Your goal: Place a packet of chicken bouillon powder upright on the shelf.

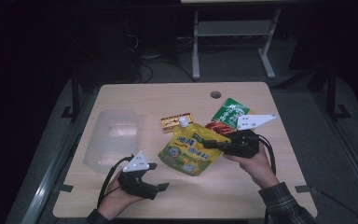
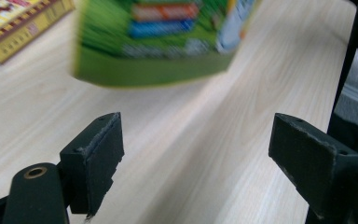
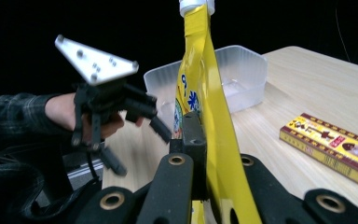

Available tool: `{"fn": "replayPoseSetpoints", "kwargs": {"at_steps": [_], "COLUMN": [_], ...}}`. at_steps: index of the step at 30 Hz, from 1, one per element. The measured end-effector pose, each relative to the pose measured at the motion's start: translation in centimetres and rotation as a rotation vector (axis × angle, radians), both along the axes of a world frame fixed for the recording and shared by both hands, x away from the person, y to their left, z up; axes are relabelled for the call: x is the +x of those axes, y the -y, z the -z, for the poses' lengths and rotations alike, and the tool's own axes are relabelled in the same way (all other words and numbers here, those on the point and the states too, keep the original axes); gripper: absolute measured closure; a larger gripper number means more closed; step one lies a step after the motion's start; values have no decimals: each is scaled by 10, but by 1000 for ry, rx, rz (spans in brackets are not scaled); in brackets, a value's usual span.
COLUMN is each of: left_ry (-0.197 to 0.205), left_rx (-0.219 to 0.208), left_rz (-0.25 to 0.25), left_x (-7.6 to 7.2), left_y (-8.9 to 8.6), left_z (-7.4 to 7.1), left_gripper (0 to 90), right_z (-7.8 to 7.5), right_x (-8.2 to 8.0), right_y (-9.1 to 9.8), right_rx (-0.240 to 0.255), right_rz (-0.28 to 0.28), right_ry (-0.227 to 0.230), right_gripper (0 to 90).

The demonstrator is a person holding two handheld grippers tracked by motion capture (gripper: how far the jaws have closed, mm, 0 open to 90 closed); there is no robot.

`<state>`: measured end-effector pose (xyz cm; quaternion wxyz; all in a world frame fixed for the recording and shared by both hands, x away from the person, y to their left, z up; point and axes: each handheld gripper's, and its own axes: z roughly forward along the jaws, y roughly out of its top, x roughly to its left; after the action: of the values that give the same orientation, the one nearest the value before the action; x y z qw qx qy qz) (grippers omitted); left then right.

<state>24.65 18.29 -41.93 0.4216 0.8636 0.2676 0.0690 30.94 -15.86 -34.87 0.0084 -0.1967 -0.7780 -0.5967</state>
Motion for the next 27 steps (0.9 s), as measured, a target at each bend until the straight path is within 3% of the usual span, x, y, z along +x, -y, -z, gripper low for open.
{"fn": "replayPoseSetpoints", "kwargs": {"at_steps": [6, 8, 16, 21, 23, 27], "left_ry": [19, 37, 47, 52, 50, 51], "left_rx": [47, 85, 70, 81, 66, 69], "left_rz": [20, 33, 44, 68, 64, 61], "left_x": [-10, -12, -15, -19, -21, -23], "left_y": [6, 7, 12, 16, 16, 15], "left_z": [10, 12, 15, 17, 17, 18], "left_gripper": [170, 166, 162, 162, 162, 162], "right_z": [-5, -7, -23, -35, -39, -48], "right_x": [11, 16, 34, 44, 46, 53], "right_y": [-17, -25, -58, -80, -89, -116], "right_rx": [-26, -35, -66, -73, -74, -73], "right_rz": [7, 8, 6, -6, -8, -24], "right_ry": [9, 10, 16, 21, 25, 27], "right_gripper": [900, 900, 900, 900, 900, 900]}}
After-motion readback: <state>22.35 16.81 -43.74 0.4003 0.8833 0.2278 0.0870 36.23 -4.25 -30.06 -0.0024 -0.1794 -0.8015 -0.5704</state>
